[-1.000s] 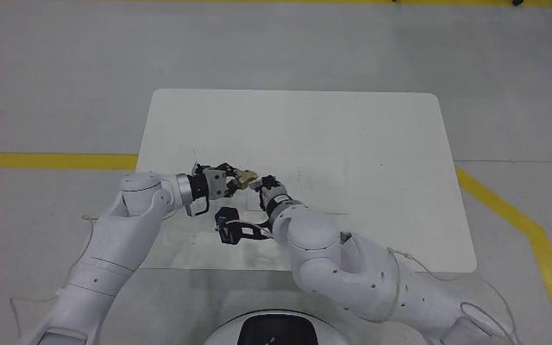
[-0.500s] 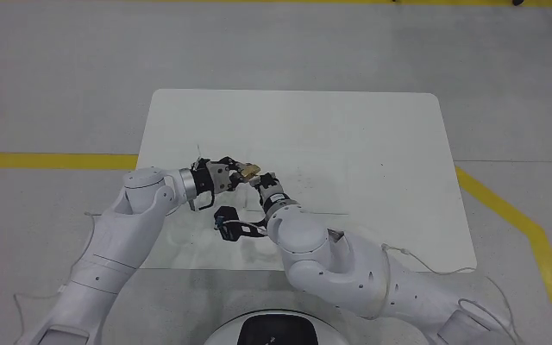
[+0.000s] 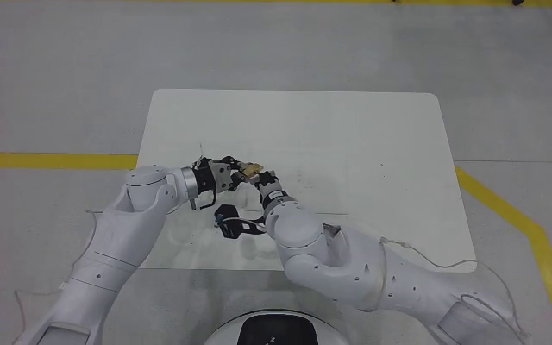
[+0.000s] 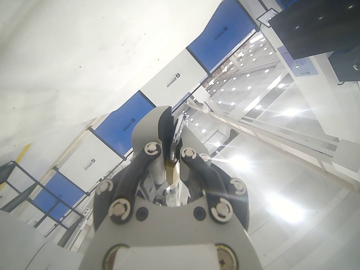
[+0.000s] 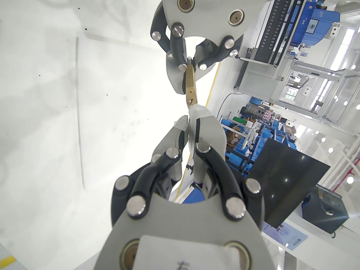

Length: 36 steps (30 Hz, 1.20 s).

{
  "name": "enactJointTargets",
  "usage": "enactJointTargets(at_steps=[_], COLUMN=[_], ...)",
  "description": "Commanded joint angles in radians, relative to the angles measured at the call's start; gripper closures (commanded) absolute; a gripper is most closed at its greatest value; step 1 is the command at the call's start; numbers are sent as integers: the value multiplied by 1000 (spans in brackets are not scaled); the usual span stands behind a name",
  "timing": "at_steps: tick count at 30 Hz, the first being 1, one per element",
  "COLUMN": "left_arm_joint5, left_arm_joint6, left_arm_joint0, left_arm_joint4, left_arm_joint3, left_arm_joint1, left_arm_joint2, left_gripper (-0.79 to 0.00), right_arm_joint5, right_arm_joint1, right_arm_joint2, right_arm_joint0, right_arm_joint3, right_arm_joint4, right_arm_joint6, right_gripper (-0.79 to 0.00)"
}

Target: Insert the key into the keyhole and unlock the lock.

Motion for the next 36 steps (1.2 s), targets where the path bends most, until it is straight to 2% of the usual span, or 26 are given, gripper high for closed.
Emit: enactJointTargets(at_steps=[1, 9, 16, 21, 36], left_arm_joint5=[1, -10, -43, -60, -66], left_arm_joint6=[-4, -73, -192, -237, -246], left_arm_joint0=[-4, -27, -62, -73, -72], left_arm_joint4=[2, 44, 97, 105, 107], left_arm_joint3=[5, 32, 112, 125, 118], left_arm_joint1=[0, 4, 12, 11, 11], left_arm_joint2=[2, 11, 22, 38, 51], left_gripper=[0, 0, 0, 0, 0], right_arm_joint5=[5, 20, -8, -40, -47], right_arm_joint1=[0, 11, 61, 89, 106], right_arm_joint2=[-11, -31, 10, 8, -14], right_arm_joint0=[11, 44, 20, 15, 72], right_arm_joint3=[2, -42, -131, -133, -111], right_arm_joint4=[10, 77, 106, 112, 175], right_arm_joint6=[5, 20, -8, -40, -47], right_gripper=[0, 0, 0, 0, 0])
